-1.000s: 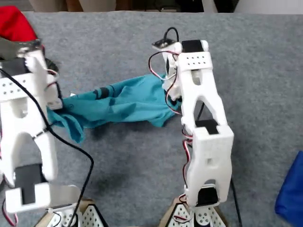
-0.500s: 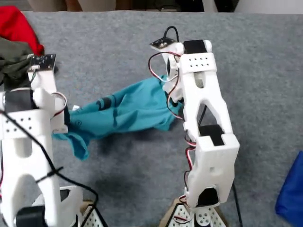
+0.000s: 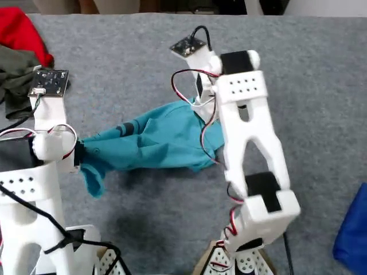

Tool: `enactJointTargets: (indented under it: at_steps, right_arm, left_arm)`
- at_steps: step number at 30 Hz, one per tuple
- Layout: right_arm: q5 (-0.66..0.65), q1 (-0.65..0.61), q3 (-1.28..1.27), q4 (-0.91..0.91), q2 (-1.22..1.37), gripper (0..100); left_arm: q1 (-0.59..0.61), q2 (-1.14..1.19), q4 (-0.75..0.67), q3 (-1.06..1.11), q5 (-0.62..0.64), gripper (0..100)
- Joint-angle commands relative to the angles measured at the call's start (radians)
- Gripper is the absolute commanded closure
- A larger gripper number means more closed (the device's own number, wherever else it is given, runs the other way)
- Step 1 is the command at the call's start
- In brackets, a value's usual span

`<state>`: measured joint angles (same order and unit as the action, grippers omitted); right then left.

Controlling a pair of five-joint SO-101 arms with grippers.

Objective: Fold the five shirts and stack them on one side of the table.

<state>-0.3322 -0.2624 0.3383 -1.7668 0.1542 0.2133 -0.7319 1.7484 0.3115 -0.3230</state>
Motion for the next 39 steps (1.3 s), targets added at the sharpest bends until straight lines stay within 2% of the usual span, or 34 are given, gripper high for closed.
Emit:
enactJointTargets:
  at_steps: [1, 5, 11, 14, 19, 22, 26, 30, 35, 39]
  right_arm:
    - [-0.06, 0.008, -0.004, -0.017, -0.151, 70.6]
    - [-0.066, 0.01, -0.041, -0.015, -0.219, 70.5]
    - [-0.058, 0.016, -0.104, -0.014, -0.223, 70.6]
    - [-0.057, 0.013, -0.154, 0.025, -0.223, 70.6]
    - [0.025, 0.012, -0.191, 0.138, -0.222, 70.6]
    - [0.032, 0.008, -0.222, 0.212, -0.22, 70.6]
    - [0.025, 0.016, -0.243, 0.295, -0.162, 70.6]
    - [-0.011, 0.021, -0.188, 0.304, -0.064, 70.6]
    - [-0.025, 0.11, -0.05, 0.269, 0.056, 70.7]
    - [-0.049, 0.185, 0.087, 0.207, 0.14, 70.7]
  left_arm:
    - [-0.006, -0.028, 0.009, -0.009, -0.009, 76]
    - [0.043, -0.028, 0.009, -0.009, -0.005, 66]
    - [0.17, -0.018, -0.046, 0.0, 0.092, 66]
    - [0.17, -0.016, -0.087, -0.003, 0.109, 72]
    - [0.17, 0.001, -0.094, 0.04, 0.18, 87]
    - [0.163, 0.061, 0.009, 0.074, 0.157, 91]
    - [0.137, 0.142, 0.012, 0.158, 0.06, 92]
    - [-0.011, 0.202, 0.012, 0.239, -0.052, 92]
    - [-0.252, 0.232, 0.012, 0.334, -0.058, 92]
    - [-0.373, 0.24, 0.011, 0.33, -0.06, 92]
